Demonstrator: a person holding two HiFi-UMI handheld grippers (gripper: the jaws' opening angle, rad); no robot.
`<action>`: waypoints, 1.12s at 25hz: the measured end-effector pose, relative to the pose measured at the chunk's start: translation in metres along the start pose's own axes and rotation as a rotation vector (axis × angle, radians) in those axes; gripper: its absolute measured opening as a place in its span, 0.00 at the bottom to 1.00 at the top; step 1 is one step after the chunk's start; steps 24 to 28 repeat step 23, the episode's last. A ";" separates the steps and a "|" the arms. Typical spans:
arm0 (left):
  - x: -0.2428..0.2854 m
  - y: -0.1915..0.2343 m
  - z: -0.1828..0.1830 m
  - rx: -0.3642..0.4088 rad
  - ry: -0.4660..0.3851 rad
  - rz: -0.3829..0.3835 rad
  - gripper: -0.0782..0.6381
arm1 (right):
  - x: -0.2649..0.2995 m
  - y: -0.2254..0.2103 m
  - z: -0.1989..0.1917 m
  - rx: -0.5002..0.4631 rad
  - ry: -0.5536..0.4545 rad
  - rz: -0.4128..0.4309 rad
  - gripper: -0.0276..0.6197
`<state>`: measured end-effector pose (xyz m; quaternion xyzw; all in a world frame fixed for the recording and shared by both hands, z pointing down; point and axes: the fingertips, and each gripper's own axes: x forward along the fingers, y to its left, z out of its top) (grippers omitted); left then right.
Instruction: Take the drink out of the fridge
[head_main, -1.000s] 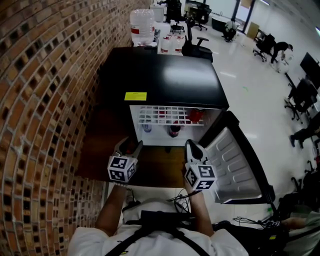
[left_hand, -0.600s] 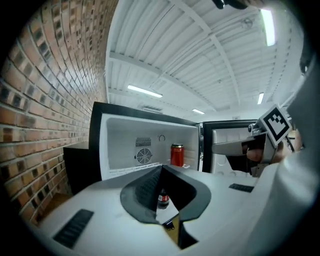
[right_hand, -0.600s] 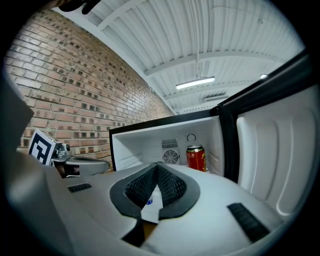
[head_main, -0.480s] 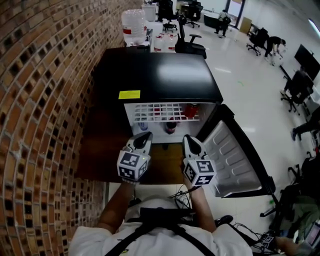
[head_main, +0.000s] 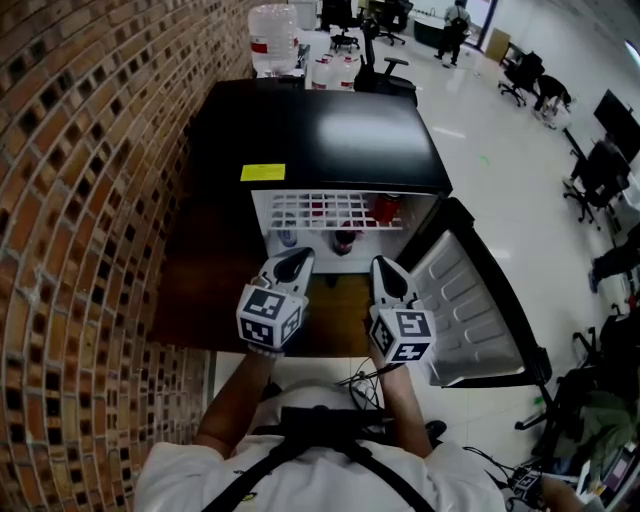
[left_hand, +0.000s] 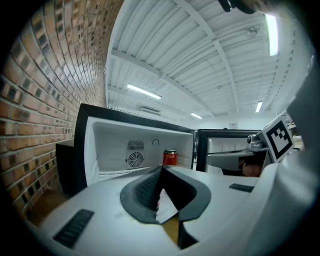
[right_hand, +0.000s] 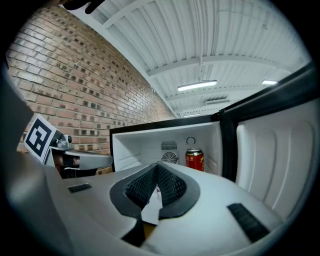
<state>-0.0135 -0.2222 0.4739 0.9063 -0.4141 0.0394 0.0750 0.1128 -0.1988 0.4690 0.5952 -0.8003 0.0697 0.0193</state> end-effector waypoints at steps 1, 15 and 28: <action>0.000 0.001 -0.001 -0.003 0.000 0.002 0.11 | 0.000 0.000 -0.001 0.000 0.004 0.001 0.07; -0.001 0.003 -0.011 -0.027 0.012 0.004 0.11 | 0.005 0.004 -0.006 -0.010 0.025 0.010 0.06; -0.004 0.006 -0.012 -0.037 0.017 0.010 0.11 | 0.006 0.006 -0.004 -0.013 0.025 0.007 0.07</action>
